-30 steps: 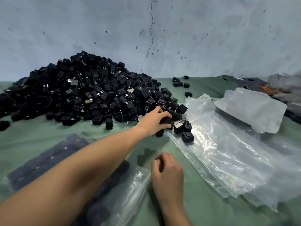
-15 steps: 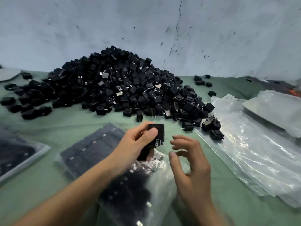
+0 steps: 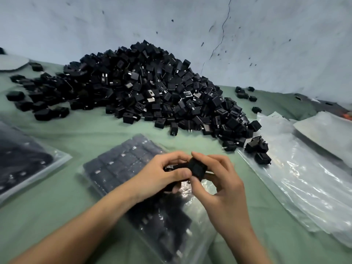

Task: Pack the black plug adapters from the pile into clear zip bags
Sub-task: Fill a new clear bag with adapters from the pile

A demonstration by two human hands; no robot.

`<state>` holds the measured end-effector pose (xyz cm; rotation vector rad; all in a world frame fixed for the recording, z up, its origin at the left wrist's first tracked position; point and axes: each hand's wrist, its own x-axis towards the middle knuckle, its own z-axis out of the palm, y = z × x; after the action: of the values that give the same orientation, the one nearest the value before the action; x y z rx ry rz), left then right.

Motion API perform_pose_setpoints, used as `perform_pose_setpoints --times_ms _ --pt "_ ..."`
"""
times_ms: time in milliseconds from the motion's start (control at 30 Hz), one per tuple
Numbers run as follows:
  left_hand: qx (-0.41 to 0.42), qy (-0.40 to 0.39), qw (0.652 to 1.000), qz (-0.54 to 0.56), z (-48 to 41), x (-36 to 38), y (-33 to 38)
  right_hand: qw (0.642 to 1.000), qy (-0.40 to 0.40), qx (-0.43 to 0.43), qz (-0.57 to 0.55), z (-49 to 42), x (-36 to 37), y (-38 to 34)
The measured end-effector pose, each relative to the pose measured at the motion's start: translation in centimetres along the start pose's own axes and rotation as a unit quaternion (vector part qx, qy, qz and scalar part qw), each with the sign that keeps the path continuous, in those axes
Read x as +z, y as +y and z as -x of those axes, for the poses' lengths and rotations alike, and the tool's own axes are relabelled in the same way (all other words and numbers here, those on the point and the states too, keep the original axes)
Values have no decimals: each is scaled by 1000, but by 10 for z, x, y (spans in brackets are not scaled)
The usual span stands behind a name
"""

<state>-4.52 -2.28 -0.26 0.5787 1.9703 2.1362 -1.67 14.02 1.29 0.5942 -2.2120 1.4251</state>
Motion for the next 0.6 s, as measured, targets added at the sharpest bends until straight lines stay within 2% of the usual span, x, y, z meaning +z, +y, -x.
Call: perform_pose_setpoints --times_ms 100,233,367,500,600 --pt "-10 -1 999 51 -1 -4 -2 996 13 52 -69 2 0 -2" --pt "-20 -15 996 91 -1 -9 -3 989 46 107 -90 1 0 -3" --pt "-18 -31 995 88 -1 -12 -3 971 70 166 -160 -2 2 -6" --pt "-26 -29 997 62 -2 -11 -3 933 78 251 -246 -4 0 -1" --pt "-31 -60 997 42 -2 -10 1 891 62 290 -343 -5 -2 2"
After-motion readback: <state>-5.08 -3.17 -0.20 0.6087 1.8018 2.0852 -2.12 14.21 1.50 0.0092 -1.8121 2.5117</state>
